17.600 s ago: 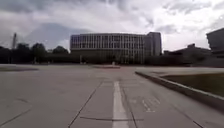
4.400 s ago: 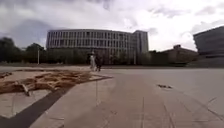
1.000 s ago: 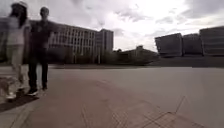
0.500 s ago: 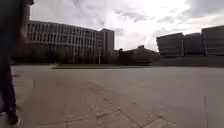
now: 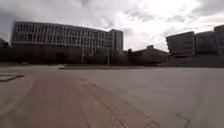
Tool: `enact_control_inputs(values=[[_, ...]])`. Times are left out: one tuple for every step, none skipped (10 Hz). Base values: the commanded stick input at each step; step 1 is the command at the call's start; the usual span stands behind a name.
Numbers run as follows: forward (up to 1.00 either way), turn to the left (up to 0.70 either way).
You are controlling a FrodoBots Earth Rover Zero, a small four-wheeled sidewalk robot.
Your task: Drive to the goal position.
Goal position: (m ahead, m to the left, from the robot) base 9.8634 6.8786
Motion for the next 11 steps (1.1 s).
enact_control_inputs(values=[[1.00,0.27],[1.00,0.27],[1.00,0.27],[1.00,0.27],[1.00,0.27],[1.00,0.27],[1.00,0.27],[1.00,0.27],[1.00,0.27],[1.00,0.27],[1.00,0.27]])
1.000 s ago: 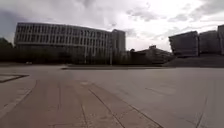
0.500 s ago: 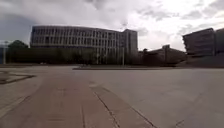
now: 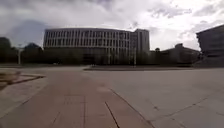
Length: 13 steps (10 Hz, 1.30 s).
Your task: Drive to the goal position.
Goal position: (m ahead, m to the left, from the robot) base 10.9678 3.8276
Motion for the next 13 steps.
enact_control_inputs(values=[[1.00,0.27],[1.00,0.27],[1.00,0.27],[1.00,0.27],[1.00,0.27],[1.00,0.27],[1.00,0.27],[1.00,0.12],[1.00,0.00],[1.00,0.00],[1.00,0.00],[1.00,0.00],[1.00,0.00]])
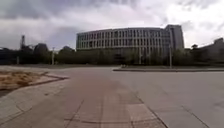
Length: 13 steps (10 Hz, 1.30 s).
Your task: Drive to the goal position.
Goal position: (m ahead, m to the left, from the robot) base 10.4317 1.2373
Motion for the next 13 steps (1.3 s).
enact_control_inputs(values=[[1.00,0.00],[1.00,0.00],[1.00,0.00],[1.00,0.00],[1.00,0.00],[1.00,0.00],[1.00,0.00],[1.00,0.00],[1.00,0.00],[1.00,0.00],[1.00,0.00],[1.00,0.00],[1.00,0.00]])
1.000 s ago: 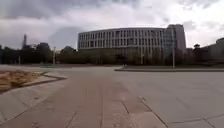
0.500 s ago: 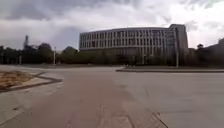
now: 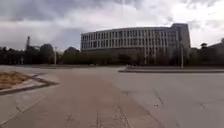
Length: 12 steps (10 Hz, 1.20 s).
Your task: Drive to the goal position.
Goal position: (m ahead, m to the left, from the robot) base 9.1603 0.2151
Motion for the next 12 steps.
enact_control_inputs(values=[[1.00,0.00],[1.00,0.00],[1.00,0.00],[1.00,0.00],[1.00,0.00],[1.00,0.00],[1.00,0.00],[1.00,0.00],[1.00,0.00],[1.00,0.00],[1.00,0.00],[1.00,0.00]])
